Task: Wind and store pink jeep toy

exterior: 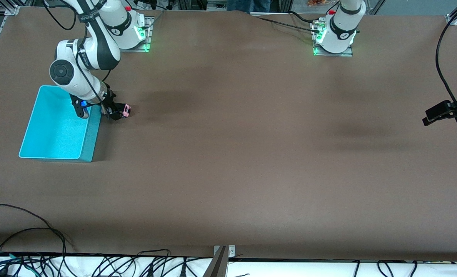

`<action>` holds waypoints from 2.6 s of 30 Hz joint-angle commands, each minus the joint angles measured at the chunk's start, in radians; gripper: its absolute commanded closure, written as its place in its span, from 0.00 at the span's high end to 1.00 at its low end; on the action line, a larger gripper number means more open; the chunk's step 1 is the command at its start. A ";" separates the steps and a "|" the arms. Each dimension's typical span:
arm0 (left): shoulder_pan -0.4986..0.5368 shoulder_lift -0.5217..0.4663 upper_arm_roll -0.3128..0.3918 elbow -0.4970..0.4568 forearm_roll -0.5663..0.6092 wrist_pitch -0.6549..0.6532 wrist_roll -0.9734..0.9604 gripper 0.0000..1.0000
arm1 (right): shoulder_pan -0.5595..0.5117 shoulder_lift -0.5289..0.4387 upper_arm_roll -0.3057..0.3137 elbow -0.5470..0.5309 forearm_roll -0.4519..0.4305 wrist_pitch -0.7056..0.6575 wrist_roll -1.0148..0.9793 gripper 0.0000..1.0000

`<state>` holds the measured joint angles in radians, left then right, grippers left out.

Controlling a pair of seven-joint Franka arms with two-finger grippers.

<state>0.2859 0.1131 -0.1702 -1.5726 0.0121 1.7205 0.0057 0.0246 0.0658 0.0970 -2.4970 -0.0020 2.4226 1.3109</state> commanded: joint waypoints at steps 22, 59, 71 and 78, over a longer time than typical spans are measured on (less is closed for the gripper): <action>0.012 -0.004 0.009 0.013 -0.026 -0.009 0.031 1.00 | -0.041 0.038 -0.023 -0.080 0.016 0.121 0.073 1.00; -0.001 0.017 0.001 0.013 -0.027 0.001 0.033 1.00 | -0.041 0.049 -0.026 -0.039 0.005 0.133 0.189 0.00; -0.002 0.017 0.000 0.013 -0.076 0.022 0.033 1.00 | -0.040 0.011 -0.017 0.082 0.001 0.037 0.139 0.00; -0.010 0.019 0.000 0.011 -0.075 0.036 0.033 1.00 | -0.040 0.011 -0.016 0.156 0.004 0.000 0.111 0.00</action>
<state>0.2825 0.1270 -0.1726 -1.5727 -0.0408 1.7427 0.0110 -0.0118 0.0850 0.0762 -2.3920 -0.0016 2.4621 1.4543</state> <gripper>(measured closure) 0.000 0.502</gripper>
